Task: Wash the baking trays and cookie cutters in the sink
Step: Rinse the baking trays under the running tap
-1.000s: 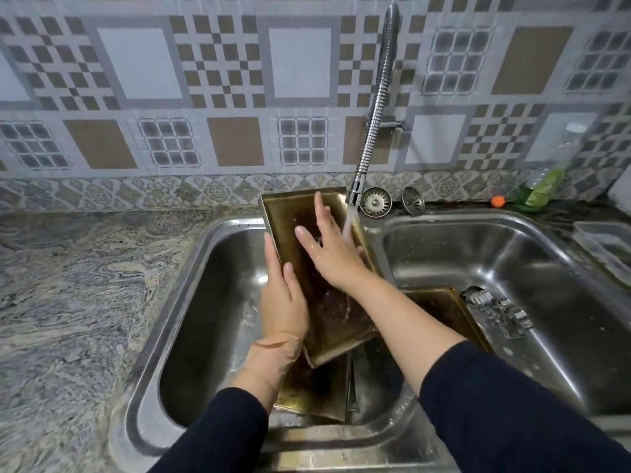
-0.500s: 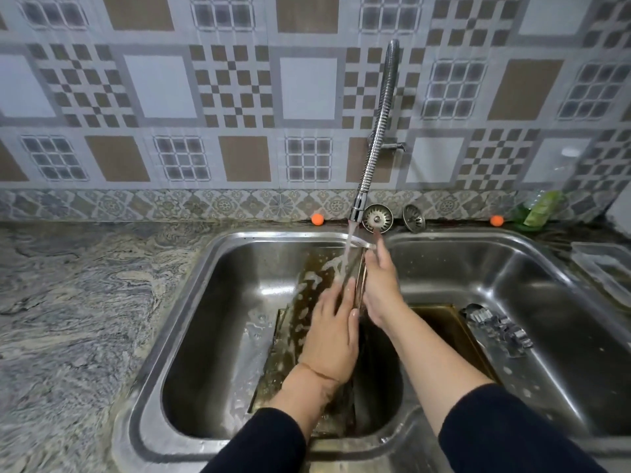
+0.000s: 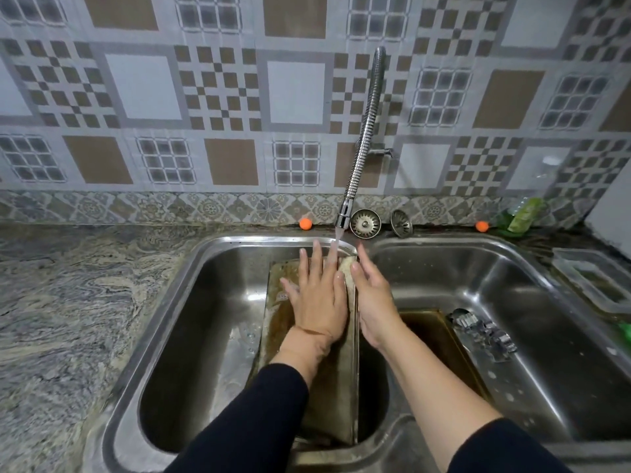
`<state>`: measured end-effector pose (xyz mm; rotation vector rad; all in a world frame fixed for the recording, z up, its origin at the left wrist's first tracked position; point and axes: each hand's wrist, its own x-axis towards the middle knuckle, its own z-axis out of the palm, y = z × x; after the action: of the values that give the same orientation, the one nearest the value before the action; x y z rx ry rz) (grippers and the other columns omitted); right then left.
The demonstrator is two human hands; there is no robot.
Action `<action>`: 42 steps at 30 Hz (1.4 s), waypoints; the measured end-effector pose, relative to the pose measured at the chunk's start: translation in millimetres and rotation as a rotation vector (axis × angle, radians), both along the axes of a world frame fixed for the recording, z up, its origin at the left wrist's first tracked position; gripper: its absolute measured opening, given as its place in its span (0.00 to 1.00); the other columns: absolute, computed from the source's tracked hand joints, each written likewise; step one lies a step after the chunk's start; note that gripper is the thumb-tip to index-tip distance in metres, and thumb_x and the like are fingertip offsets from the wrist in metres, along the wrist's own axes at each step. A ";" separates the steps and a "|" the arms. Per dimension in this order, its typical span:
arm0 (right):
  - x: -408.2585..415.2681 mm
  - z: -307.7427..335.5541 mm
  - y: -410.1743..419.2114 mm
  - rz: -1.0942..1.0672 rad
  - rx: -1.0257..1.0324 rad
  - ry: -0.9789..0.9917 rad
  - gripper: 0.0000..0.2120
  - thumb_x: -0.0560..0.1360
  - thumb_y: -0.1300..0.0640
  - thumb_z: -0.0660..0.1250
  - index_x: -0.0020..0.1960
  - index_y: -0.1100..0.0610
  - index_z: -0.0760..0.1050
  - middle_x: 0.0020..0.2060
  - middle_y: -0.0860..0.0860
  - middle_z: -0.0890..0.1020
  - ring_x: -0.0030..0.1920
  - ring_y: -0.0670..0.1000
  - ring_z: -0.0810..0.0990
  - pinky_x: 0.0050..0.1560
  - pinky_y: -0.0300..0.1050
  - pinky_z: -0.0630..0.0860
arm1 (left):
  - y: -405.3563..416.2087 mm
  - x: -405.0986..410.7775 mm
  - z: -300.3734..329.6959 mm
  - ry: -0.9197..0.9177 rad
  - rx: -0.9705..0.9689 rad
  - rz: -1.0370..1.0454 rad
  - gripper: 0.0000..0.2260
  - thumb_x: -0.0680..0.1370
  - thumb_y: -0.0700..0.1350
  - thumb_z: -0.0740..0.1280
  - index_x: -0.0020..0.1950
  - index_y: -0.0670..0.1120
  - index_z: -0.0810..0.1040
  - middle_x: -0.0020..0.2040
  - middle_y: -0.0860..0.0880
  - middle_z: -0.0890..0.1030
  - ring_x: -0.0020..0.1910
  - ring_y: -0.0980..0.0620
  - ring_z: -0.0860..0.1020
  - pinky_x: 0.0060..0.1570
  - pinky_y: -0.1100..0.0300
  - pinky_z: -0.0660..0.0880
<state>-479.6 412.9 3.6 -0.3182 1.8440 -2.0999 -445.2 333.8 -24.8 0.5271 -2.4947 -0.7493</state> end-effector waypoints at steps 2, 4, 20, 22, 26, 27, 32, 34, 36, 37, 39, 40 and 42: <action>2.4 1.5 -5.2 -0.008 -0.018 0.002 0.18 0.81 0.53 0.59 0.67 0.35 0.68 0.72 0.46 0.67 0.71 0.47 0.65 0.72 0.52 0.64 | -12.2 -0.1 4.2 0.034 -0.051 -0.013 0.24 0.77 0.59 0.36 0.74 0.64 0.43 0.79 0.57 0.44 0.77 0.56 0.39 0.71 0.38 0.35; 4.8 6.6 -8.5 -0.020 -0.042 0.023 0.17 0.81 0.54 0.59 0.63 0.34 0.70 0.72 0.47 0.68 0.70 0.46 0.66 0.72 0.51 0.64 | -26.4 0.2 4.8 0.065 -0.046 0.042 0.26 0.77 0.59 0.38 0.76 0.61 0.50 0.79 0.56 0.48 0.77 0.55 0.42 0.72 0.40 0.37; 3.8 21.9 -5.2 -0.180 -0.124 0.144 0.18 0.81 0.58 0.58 0.68 0.44 0.71 0.67 0.40 0.70 0.66 0.38 0.65 0.64 0.35 0.63 | -44.8 19.2 -8.5 0.032 0.158 0.230 0.27 0.81 0.57 0.43 0.79 0.50 0.43 0.79 0.50 0.44 0.75 0.46 0.55 0.70 0.47 0.56; -2.6 26.7 -2.3 -0.264 -0.174 0.147 0.18 0.82 0.59 0.58 0.68 0.45 0.71 0.66 0.38 0.71 0.67 0.38 0.65 0.65 0.34 0.63 | -35.9 19.9 -14.8 -0.016 0.123 0.201 0.31 0.77 0.61 0.37 0.78 0.52 0.43 0.79 0.49 0.44 0.76 0.45 0.53 0.73 0.46 0.53; -18.5 40.0 3.4 -0.426 -0.241 0.137 0.19 0.82 0.59 0.57 0.70 0.45 0.69 0.71 0.44 0.68 0.67 0.38 0.65 0.64 0.34 0.62 | -11.0 25.2 -25.3 -0.082 0.117 -0.002 0.34 0.72 0.65 0.34 0.77 0.56 0.40 0.78 0.53 0.39 0.77 0.50 0.38 0.73 0.38 0.43; -22.2 43.5 4.4 -0.461 -0.247 0.133 0.19 0.82 0.59 0.57 0.70 0.45 0.69 0.72 0.44 0.68 0.68 0.40 0.65 0.63 0.33 0.62 | -6.3 27.3 -24.3 -0.085 0.098 -0.058 0.34 0.73 0.67 0.35 0.77 0.57 0.39 0.78 0.54 0.38 0.76 0.50 0.36 0.73 0.37 0.42; -36.0 56.4 3.8 -0.528 -0.277 0.120 0.20 0.82 0.58 0.57 0.72 0.45 0.66 0.73 0.43 0.66 0.73 0.46 0.63 0.68 0.38 0.60 | 10.5 34.4 -3.0 -0.140 -0.217 -0.243 0.36 0.75 0.67 0.52 0.75 0.62 0.35 0.78 0.53 0.35 0.76 0.42 0.36 0.70 0.38 0.42; -38.7 61.9 3.5 -0.533 -0.265 0.127 0.23 0.81 0.58 0.58 0.74 0.44 0.62 0.74 0.44 0.62 0.74 0.47 0.61 0.69 0.41 0.59 | 11.4 33.0 4.9 -0.163 -0.306 -0.270 0.38 0.78 0.51 0.60 0.74 0.63 0.32 0.78 0.50 0.36 0.77 0.39 0.41 0.72 0.36 0.52; -43.2 67.2 6.1 -0.465 -0.276 0.115 0.28 0.80 0.55 0.61 0.75 0.40 0.56 0.76 0.45 0.58 0.75 0.49 0.58 0.72 0.48 0.58 | 10.2 30.8 12.4 -0.113 -0.336 -0.265 0.40 0.77 0.38 0.58 0.73 0.63 0.32 0.79 0.47 0.41 0.77 0.37 0.49 0.67 0.39 0.65; -47.0 69.7 8.3 -0.386 -0.293 0.088 0.29 0.79 0.52 0.62 0.75 0.38 0.54 0.76 0.45 0.57 0.75 0.50 0.58 0.72 0.53 0.59 | 10.4 29.5 16.4 -0.041 -0.334 -0.261 0.40 0.76 0.35 0.57 0.74 0.62 0.34 0.79 0.46 0.45 0.75 0.36 0.56 0.61 0.43 0.72; -55.7 71.9 13.0 -0.208 -0.268 0.062 0.26 0.79 0.46 0.60 0.74 0.37 0.55 0.75 0.46 0.60 0.73 0.52 0.62 0.71 0.57 0.61 | 13.0 26.2 26.6 0.102 -0.316 -0.239 0.39 0.74 0.32 0.56 0.77 0.58 0.41 0.78 0.45 0.55 0.59 0.38 0.75 0.41 0.51 0.77; -59.5 69.6 16.3 -0.158 -0.179 0.087 0.24 0.80 0.45 0.57 0.74 0.39 0.55 0.75 0.47 0.61 0.73 0.51 0.62 0.71 0.54 0.59 | 15.5 24.4 32.5 0.137 -0.288 -0.223 0.39 0.74 0.31 0.56 0.77 0.57 0.43 0.77 0.46 0.60 0.46 0.41 0.79 0.34 0.53 0.75; -67.2 55.5 25.7 -0.163 0.070 0.136 0.23 0.81 0.42 0.52 0.75 0.40 0.55 0.75 0.48 0.58 0.75 0.52 0.58 0.71 0.52 0.57 | 23.6 21.4 41.9 0.191 -0.221 -0.228 0.39 0.75 0.31 0.56 0.77 0.58 0.41 0.71 0.47 0.69 0.33 0.44 0.76 0.30 0.54 0.73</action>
<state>-546.8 438.6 59.2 -0.3088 2.0815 -2.1606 -423.8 357.4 17.1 0.0884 -2.4399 -0.5661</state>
